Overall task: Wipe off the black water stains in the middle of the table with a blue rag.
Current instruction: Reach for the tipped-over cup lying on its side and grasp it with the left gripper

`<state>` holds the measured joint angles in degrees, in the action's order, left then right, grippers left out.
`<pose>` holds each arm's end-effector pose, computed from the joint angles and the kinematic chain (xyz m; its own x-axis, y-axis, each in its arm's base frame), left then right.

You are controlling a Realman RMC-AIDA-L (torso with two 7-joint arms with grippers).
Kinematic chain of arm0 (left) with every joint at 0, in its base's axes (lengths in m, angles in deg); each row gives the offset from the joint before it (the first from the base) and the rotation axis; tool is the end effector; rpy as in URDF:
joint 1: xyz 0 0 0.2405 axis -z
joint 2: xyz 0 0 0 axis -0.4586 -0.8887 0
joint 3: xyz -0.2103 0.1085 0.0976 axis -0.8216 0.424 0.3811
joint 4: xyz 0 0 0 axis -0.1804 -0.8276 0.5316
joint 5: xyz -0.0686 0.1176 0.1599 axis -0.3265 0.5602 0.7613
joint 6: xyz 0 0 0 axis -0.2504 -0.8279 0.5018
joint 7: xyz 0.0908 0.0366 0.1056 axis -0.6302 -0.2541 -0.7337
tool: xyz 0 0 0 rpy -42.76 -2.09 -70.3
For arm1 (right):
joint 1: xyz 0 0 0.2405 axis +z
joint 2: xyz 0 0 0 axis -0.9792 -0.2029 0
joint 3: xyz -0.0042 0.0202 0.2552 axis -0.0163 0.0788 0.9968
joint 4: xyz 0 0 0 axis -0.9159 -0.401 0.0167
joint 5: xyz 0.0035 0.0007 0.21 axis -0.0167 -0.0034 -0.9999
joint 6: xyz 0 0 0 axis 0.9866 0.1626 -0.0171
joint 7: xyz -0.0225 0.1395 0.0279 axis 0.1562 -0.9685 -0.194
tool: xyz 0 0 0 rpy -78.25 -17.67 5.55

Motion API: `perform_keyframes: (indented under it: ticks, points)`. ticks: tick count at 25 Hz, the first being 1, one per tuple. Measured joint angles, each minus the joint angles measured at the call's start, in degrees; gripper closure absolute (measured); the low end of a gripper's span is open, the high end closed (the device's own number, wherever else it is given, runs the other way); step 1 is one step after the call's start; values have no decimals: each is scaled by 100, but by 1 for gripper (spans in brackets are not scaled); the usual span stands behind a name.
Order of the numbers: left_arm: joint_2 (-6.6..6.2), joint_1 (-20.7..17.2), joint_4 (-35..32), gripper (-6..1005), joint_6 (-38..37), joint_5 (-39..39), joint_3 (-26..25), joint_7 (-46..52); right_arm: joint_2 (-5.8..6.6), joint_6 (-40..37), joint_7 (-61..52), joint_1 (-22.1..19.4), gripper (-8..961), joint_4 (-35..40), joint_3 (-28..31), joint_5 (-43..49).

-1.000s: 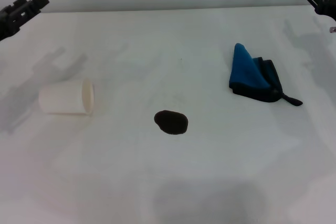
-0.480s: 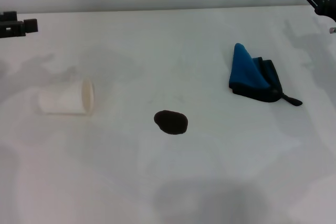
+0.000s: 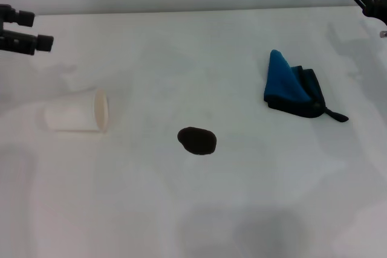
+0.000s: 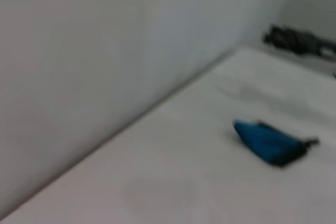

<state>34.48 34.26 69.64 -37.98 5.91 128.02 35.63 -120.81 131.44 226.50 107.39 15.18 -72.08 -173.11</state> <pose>-0.2256 0.4204 0.1188 0.8921 0.3907 0.2270 0.4387 -0.8693 -0.2276 0.3546 0.3786 0.0459 0.6644 -0.0414 -0.7462 -0.7473 -0.0314 -0.6637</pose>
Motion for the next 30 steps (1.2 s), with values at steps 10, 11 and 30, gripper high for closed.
perform_keyframes:
  ticks: [10,11,30]
  points:
    - [42,1000,389,138,-342,1940,9,-355,25,0,-114,26,98,6,30,9]
    - [67,1054,406,138,-341,2031,10,-436,25,0,-115,26,98,6,34,8]
    - [1488,1610,1892,138,565,3131,17,-2097,26,-41,-154,55,99,59,61,-26]
